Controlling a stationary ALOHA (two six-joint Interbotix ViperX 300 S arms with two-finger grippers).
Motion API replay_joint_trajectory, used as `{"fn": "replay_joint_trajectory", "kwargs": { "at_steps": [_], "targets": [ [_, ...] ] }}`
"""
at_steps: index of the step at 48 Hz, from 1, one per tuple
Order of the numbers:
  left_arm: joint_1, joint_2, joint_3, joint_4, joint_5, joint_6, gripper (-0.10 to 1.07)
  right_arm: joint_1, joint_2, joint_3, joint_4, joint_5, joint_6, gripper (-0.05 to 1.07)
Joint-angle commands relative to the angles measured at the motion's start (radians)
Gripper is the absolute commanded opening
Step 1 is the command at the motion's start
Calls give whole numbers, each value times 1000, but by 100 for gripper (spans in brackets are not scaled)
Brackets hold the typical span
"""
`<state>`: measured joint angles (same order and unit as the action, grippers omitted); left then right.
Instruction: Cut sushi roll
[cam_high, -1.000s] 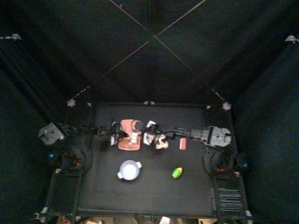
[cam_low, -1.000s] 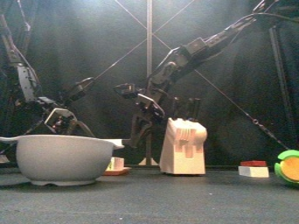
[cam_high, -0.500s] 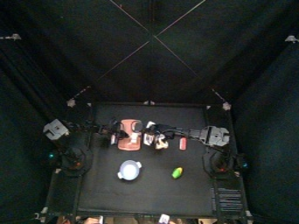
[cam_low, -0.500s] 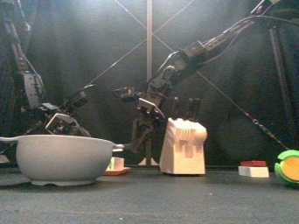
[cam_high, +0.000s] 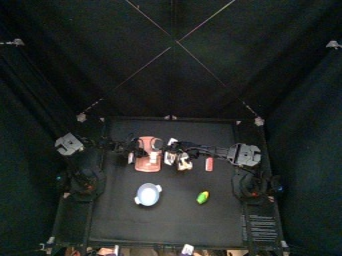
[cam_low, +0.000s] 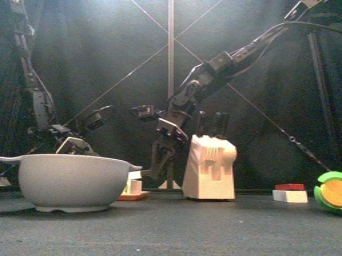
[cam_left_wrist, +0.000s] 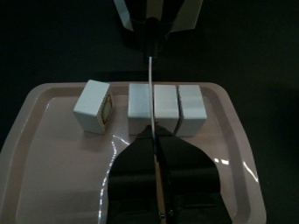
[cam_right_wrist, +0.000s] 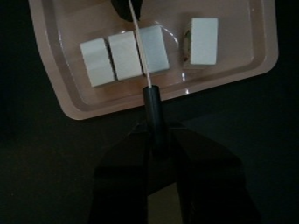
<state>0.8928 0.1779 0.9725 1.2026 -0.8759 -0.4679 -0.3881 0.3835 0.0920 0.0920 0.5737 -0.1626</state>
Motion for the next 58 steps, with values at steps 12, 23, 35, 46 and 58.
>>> {"fn": "replay_joint_trajectory", "kwargs": {
  "at_steps": [12,23,35,46,58],
  "targets": [
    [11,2,6,6,2,0,20,-18,-25,3,3,-2,3,51],
    [8,-20,14,5,2,0,20,-18,-31,5,3,-14,3,51],
    [8,-40,26,5,0,0,20,-11,-31,5,2,-14,3,51],
    [9,-12,15,-2,2,0,20,-12,-25,5,3,-14,6,51],
    [14,2,11,-17,2,0,20,-14,-15,6,3,-15,8,51]
  ]
}}
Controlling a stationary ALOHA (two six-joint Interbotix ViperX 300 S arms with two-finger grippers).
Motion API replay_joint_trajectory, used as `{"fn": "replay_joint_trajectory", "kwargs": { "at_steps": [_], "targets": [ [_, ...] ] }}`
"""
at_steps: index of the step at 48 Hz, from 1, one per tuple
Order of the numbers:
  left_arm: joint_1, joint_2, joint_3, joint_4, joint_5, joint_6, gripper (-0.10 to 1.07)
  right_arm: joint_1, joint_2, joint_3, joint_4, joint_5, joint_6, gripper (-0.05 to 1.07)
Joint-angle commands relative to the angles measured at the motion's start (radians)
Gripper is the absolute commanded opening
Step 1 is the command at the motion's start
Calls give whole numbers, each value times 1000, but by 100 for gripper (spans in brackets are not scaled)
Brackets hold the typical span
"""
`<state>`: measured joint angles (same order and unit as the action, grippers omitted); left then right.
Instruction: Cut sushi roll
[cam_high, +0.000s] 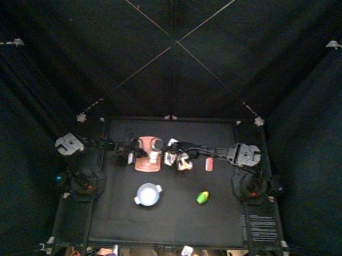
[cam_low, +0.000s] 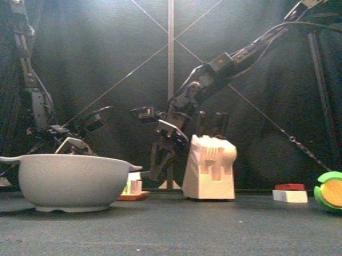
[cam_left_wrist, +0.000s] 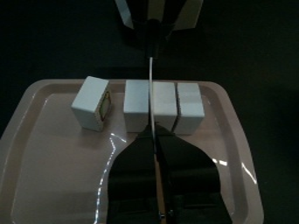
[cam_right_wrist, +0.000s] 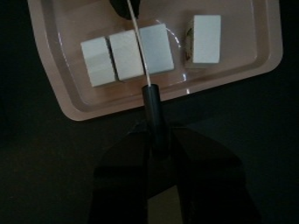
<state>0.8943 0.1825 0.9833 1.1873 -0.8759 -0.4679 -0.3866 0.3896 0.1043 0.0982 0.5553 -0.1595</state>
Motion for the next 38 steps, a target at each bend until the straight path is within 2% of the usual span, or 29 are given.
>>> {"fn": "replay_joint_trajectory", "kwargs": {
  "at_steps": [1,38],
  "targets": [
    [12,-3,0,-2,2,0,20,-15,-21,-6,-3,3,5,51],
    [15,87,-26,3,2,0,20,-20,40,-6,26,2,5,44]
  ]
}}
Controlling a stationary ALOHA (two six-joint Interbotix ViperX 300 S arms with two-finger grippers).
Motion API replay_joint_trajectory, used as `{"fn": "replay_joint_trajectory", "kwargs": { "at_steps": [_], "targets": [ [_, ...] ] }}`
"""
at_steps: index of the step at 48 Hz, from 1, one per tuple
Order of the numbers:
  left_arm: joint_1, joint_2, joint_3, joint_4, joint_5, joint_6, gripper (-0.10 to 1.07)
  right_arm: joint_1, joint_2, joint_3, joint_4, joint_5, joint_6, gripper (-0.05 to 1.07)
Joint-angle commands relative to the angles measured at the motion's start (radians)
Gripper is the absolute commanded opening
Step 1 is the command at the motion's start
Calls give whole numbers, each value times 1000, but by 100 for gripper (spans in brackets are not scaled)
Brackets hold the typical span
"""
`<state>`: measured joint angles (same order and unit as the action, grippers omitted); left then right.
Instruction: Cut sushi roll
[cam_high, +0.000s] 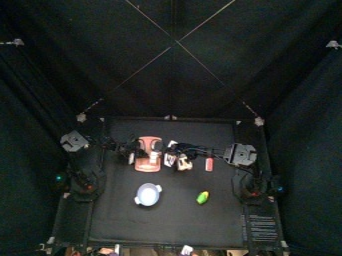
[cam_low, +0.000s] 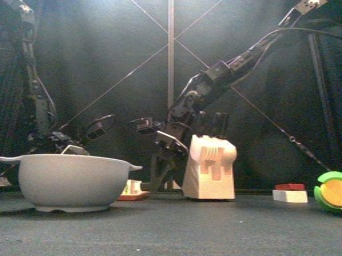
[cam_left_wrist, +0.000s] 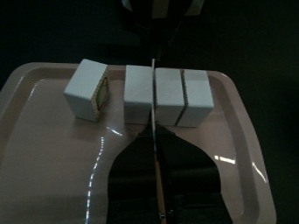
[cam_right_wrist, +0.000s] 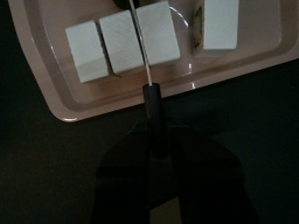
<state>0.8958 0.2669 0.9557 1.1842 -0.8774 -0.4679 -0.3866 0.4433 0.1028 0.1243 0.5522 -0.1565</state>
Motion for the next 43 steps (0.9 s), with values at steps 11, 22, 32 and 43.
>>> {"fn": "replay_joint_trajectory", "kwargs": {
  "at_steps": [11,22,32,43],
  "targets": [
    [14,20,-5,6,3,0,20,-20,-3,-3,2,5,3,44],
    [23,14,-11,-3,3,0,20,-28,-8,-3,3,-9,12,44],
    [25,3,-11,-21,3,0,20,-34,-18,-6,9,-28,14,44],
    [25,2,-11,-28,3,0,20,-34,-18,-5,14,-26,12,44]
  ]
}}
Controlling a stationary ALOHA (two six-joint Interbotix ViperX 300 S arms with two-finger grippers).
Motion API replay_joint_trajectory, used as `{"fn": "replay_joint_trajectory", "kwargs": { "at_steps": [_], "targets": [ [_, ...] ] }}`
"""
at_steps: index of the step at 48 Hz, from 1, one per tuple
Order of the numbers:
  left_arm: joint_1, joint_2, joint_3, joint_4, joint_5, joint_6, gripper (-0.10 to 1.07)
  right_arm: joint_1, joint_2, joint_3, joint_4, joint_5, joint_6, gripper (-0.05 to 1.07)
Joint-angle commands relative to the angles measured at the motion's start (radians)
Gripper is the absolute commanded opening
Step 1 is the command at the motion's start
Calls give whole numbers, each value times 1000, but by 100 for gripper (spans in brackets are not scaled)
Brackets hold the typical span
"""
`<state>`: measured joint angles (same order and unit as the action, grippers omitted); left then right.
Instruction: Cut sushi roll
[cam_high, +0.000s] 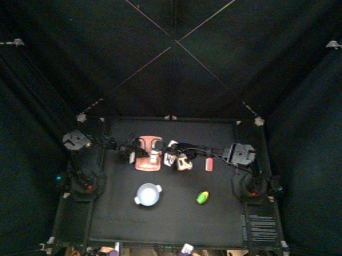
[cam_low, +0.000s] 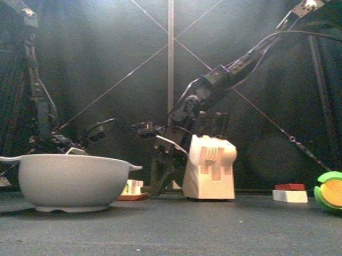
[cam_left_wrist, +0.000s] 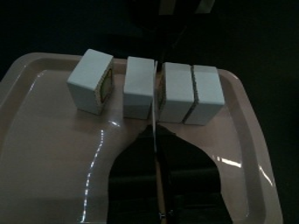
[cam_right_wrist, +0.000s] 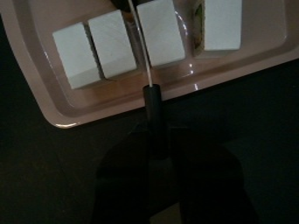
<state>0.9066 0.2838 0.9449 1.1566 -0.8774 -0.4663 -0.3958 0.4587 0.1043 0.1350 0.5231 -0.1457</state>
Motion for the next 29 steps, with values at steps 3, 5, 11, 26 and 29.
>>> {"fn": "replay_joint_trajectory", "kwargs": {
  "at_steps": [3,5,11,26,29],
  "targets": [
    [12,-18,2,0,3,-2,20,-25,-35,-6,3,3,2,44],
    [11,-26,6,0,3,-2,20,-21,-43,-5,3,3,2,44],
    [9,-75,21,-2,3,-3,20,-17,-66,-8,3,3,2,44],
    [-21,-221,77,-2,8,-3,20,-6,-120,-11,3,5,2,44],
    [-23,-236,86,-3,8,-2,20,-3,-126,-11,2,5,2,44]
  ]
}}
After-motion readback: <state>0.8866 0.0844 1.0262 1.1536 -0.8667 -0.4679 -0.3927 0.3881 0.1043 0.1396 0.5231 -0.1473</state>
